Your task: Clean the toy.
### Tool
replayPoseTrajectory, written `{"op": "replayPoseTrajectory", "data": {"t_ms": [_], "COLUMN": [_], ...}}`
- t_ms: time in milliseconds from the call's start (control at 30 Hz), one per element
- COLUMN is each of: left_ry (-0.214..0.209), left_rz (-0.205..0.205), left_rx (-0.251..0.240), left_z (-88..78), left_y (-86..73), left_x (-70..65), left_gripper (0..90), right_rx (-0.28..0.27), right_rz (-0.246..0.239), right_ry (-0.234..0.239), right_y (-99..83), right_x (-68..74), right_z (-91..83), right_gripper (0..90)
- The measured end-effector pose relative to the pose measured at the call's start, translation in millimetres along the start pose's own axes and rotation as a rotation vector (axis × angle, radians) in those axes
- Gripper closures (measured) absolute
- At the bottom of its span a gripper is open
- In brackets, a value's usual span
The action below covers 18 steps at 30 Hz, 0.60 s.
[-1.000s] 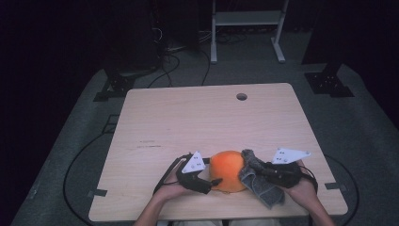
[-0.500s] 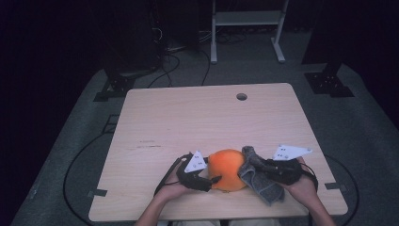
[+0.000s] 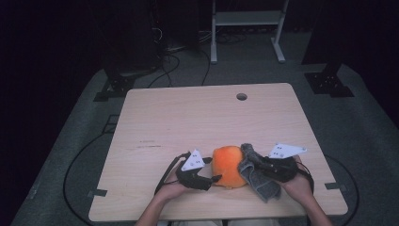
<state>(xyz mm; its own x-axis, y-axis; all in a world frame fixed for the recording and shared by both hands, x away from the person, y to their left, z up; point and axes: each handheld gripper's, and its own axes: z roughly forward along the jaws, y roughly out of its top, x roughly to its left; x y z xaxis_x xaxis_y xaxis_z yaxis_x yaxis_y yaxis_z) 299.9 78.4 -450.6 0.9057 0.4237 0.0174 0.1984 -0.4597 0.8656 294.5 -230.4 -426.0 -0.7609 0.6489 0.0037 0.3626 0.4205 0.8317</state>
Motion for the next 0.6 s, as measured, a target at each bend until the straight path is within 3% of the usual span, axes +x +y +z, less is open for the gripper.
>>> {"op": "replayPoseTrajectory", "data": {"t_ms": [67,200,333,400,467,600], "left_ry": [0.018,0.043,0.048,0.029,-0.012,-0.044], "left_rz": [0.003,-0.005,-0.031,-0.023,-0.024,-0.042], "left_rx": [-0.003,0.006,-0.003,-0.007,-0.022,-0.06], "left_z": [3.0,4.7,6.1,4.8,1.4,-2.2], "left_y": [1.4,2.3,1.7,2.4,2.5,3.1], "left_x": [-2.5,-2.8,-1.1,-0.5,0.4,0.9], "left_gripper": [33.5,35.2,35.2,33.8,31.1,39.3], "right_rx": [0.007,0.031,-0.057,-0.051,-0.007,-0.004], "right_rz": [0.028,0.044,0.005,-0.02,-0.061,-0.024], "right_ry": [0.001,-0.05,0.006,0.023,-0.003,-0.051], "right_y": [-4.3,-9.9,3.6,7.1,6.5,4.2], "right_x": [-6.2,-13.7,2.7,10.0,15.2,4.7], "right_z": [-0.3,-6.7,-20.3,-15.9,-3.7,0.7], "right_gripper": [75.8,76.1,76.1,76.0,75.9,75.8]}}
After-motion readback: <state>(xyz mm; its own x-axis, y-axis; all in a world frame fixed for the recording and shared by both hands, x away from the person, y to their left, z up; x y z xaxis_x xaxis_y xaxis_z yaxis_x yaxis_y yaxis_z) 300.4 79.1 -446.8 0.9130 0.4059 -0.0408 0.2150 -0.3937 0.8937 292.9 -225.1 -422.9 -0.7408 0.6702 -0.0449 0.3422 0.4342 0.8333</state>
